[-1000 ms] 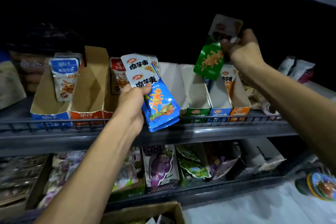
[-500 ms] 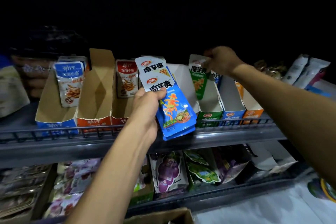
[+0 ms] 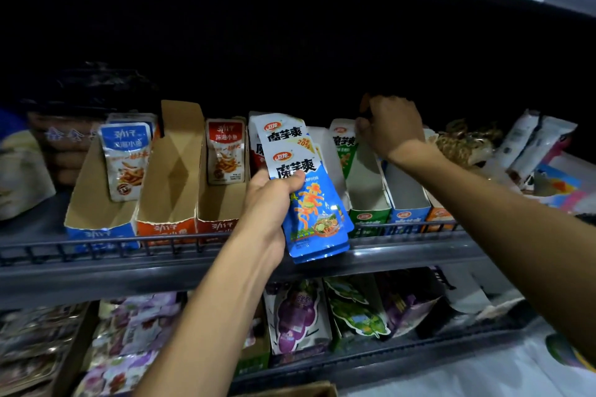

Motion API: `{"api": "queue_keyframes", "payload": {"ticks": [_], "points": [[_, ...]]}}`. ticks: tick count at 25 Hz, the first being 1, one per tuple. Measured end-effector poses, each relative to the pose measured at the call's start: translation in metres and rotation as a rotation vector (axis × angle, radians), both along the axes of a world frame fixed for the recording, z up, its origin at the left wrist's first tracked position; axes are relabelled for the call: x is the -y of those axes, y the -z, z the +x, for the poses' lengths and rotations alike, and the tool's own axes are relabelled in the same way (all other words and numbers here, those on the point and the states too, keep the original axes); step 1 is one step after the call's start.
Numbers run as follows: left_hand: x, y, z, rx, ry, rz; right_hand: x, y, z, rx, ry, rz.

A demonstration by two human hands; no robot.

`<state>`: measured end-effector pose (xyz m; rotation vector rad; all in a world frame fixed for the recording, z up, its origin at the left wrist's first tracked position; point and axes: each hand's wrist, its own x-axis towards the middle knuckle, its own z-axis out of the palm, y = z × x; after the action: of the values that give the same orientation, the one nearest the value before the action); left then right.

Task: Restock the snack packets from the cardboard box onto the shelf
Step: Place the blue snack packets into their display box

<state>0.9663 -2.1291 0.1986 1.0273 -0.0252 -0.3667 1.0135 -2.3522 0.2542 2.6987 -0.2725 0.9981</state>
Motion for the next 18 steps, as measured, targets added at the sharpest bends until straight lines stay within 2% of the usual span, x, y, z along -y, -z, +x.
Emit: {"api": "queue_keyframes", "payload": {"ticks": [2, 4, 5, 6, 8, 10, 15, 18], "points": [[0.003, 0.0, -0.002, 0.025, 0.007, 0.006, -0.008, 0.003, -0.018, -0.019, -0.184, 0.205], [0.007, 0.001, -0.006, 0.059, 0.011, 0.0, -0.027, 0.006, -0.044, -0.066, -0.383, 0.66], [0.01, 0.002, -0.009, 0.073, 0.01, -0.001, -0.035, 0.008, -0.054, -0.152, -0.413, 0.808], [0.012, 0.003, -0.011, 0.08, 0.005, 0.001, -0.041, 0.01, -0.061, -0.285, -0.39, 0.834], [0.015, 0.006, -0.016, 0.077, -0.004, 0.018, -0.038, 0.013, -0.067, -0.439, -0.315, 0.716], [0.015, 0.008, -0.018, 0.072, 0.0, 0.016, -0.029, 0.01, -0.065, -0.43, -0.287, 0.661], [0.008, 0.005, -0.016, 0.061, 0.008, 0.0, -0.015, 0.009, -0.043, -0.338, -0.131, 0.22], [0.005, 0.004, -0.012, 0.044, 0.002, -0.003, -0.008, 0.01, -0.021, -0.387, -0.102, 0.149]]}}
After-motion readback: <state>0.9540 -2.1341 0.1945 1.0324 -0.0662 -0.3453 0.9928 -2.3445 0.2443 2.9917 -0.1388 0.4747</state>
